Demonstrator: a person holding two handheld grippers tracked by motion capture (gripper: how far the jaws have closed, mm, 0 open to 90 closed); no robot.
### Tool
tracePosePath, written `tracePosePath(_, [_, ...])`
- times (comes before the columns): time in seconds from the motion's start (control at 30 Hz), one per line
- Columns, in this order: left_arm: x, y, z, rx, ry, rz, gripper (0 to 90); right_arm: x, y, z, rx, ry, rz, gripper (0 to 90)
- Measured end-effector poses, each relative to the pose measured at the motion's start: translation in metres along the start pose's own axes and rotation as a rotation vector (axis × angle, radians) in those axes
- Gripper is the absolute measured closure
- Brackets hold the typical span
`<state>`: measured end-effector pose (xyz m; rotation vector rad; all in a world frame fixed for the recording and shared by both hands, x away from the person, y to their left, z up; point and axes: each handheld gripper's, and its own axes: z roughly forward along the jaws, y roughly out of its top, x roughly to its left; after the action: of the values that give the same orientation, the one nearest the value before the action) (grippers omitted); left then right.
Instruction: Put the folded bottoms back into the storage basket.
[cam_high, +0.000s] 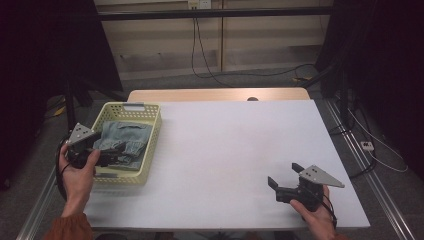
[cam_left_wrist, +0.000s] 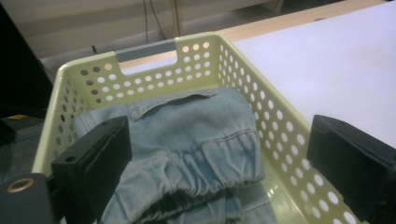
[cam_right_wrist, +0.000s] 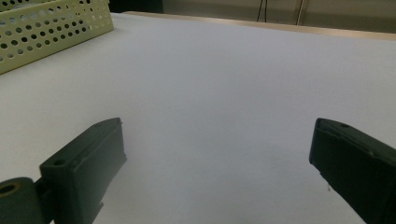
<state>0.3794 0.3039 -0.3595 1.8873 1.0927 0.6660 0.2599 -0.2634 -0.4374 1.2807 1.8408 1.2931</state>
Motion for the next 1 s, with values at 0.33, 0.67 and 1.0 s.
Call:
tracePosePath(0.33, [-0.016, -0.002, -0.019, 0.007, 0.015, 0.024, 5.8, 0.001, 0.0, 0.0, -0.003, 0.003, -0.001, 3.7])
tracePosePath(0.67, [-0.026, -0.014, -0.021, 0.004, 0.04, 0.021, 6.7, 0.001, 0.0, 0.0, -0.004, 0.005, 0.005, 3.7])
tracePosePath(1.0, [-0.041, -0.005, -0.011, -0.032, -0.014, 0.025, 5.9, 0.001, 0.0, 0.0, -0.003, 0.005, 0.002, 3.7])
